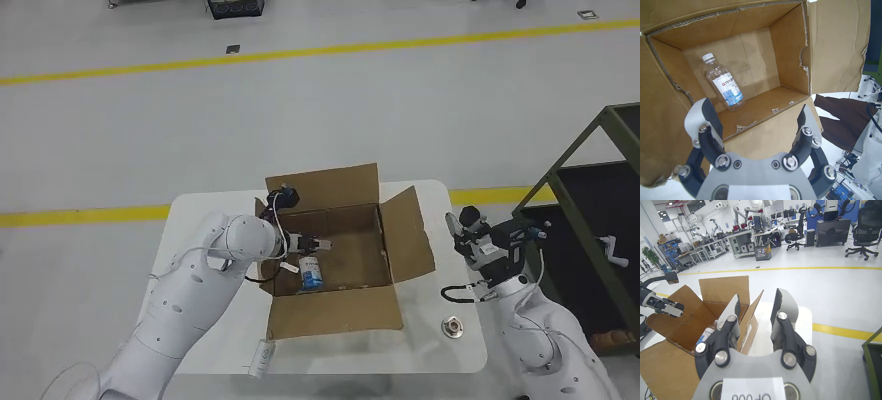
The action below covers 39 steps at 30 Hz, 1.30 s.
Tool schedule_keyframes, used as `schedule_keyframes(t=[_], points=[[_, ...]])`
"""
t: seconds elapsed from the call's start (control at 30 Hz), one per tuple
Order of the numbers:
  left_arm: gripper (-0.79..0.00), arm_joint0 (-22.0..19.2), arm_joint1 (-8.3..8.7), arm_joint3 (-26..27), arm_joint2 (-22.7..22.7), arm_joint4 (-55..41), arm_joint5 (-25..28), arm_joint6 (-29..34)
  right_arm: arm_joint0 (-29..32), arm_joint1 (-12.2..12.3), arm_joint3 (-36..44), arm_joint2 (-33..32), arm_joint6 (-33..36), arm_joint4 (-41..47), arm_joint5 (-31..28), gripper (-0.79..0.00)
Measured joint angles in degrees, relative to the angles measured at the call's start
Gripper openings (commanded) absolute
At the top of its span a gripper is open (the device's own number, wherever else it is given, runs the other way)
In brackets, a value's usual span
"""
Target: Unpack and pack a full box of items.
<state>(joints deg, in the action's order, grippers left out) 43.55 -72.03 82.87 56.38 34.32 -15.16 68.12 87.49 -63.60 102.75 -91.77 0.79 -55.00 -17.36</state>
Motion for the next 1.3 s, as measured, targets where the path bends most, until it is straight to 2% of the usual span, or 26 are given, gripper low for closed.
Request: schedule_keyframes(t=[0.17,0.33,0.5,0.83,1.07,1.2,1.3], points=[[0.0,1.56,1.49,7.01,1.86,8.02,-0.51,4.08,0.27,-0.04,-0.35,-0.16,-0.18,0.44,-0.95,-0.785],[0.0,4.53,3.38,13.4,5.54,14.75,1.84,10.82,-0.22,-0.12,-0.87,0.25,0.31,0.43,-1.46,-0.785],[0.0,8.05,4.71,17.97,10.66,16.08,2.39,14.12,-1.07,-0.22,-1.81,0.8,0.74,0.98,-2.02,-0.785],[0.0,12.32,6.69,20.09,20.99,15.36,5.36,15.32,-2.4,-0.44,-3.39,1.89,1.43,1.86,-2.61,-0.785],[0.0,15.08,7.97,19.76,22.74,20.54,10.76,19.56,-3.18,-0.53,-4.19,2.1,2.06,2.51,-2.83,-0.785],[0.0,16.99,8.75,17.41,22.19,21.46,15.0,19.9,-3.45,-0.54,-4.58,1.89,2.28,2.88,-3.04,-0.785],[0.0,17.75,9.27,15.83,21.54,21.46,16.2,19.87,-3.53,-0.56,-4.73,1.8,2.36,3.09,-3.2,-0.785]])
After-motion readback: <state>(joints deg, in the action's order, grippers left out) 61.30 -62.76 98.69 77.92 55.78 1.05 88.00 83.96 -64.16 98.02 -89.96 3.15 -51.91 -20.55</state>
